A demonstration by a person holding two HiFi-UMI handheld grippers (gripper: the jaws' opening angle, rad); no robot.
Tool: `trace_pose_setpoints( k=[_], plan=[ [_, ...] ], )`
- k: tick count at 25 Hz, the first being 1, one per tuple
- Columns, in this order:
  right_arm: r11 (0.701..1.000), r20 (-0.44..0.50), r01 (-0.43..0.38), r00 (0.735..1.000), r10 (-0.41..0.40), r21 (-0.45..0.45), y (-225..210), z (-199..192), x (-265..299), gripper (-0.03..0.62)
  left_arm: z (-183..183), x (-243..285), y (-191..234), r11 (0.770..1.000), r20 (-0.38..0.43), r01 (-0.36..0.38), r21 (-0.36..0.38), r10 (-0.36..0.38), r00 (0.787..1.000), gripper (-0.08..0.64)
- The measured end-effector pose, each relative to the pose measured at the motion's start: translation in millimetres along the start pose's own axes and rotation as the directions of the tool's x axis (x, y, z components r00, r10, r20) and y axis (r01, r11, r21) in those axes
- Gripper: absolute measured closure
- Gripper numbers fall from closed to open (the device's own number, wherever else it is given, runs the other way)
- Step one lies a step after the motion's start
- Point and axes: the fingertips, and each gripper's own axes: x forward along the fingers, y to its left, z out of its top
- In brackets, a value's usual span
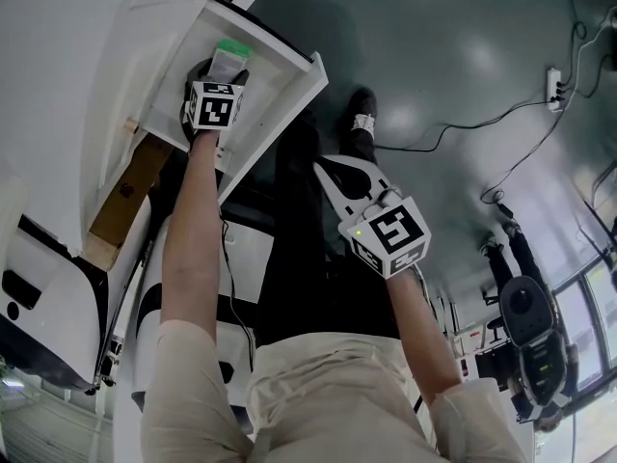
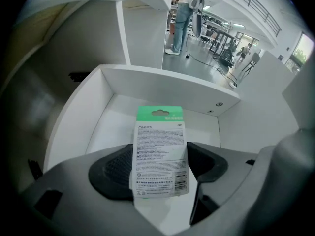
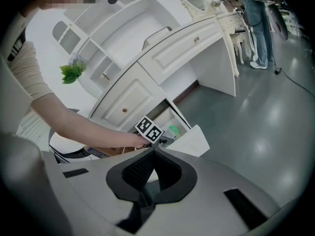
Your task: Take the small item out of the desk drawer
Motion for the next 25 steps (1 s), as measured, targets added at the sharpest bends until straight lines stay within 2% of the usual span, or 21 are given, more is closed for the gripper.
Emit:
trace_pose_setpoints(
  k=[3,7,12,17,22,25],
  plan=[
    [0.999,-0.007,-0.015,1.000,0.015,-0.031,3.3,1.5,-1.7,0.568,-1.1,-7.8,7.9,0.999,0.024,-0.018,-0.027,0.019,1.000,0.204],
    [0.998,-0.005,-0.021,1.000,0.021,-0.053,9.5,7.3,-9.6,0.568,4.7,-34.7,1.8,1.000,0.051,-0.028,-0.012,0.028,0.998,0.204],
    [0.984,-0.043,-0.069,0.997,0.063,-0.166,25.8,16.3,-20.6,0.568,14.1,-73.6,-3.9,0.998,0.113,-0.043,-0.053,0.049,0.992,0.204],
    [0.973,-0.037,-0.061,0.998,0.054,-0.221,33.4,32.9,-35.3,0.568,25.8,-120.4,-15.3,0.996,0.170,-0.057,-0.068,0.068,0.983,0.204],
    [0.939,-0.044,-0.076,0.997,0.065,-0.335,49.7,48.7,-52.8,0.568,45.1,-178.1,-32.9,0.996,0.244,-0.075,-0.040,0.082,0.966,0.204],
    [0.925,-0.041,-0.069,0.998,0.058,-0.373,57.7,57.5,-61.5,0.568,57.7,-218.9,-35.3,0.994,0.289,-0.094,-0.056,0.106,0.951,0.204]
  ],
)
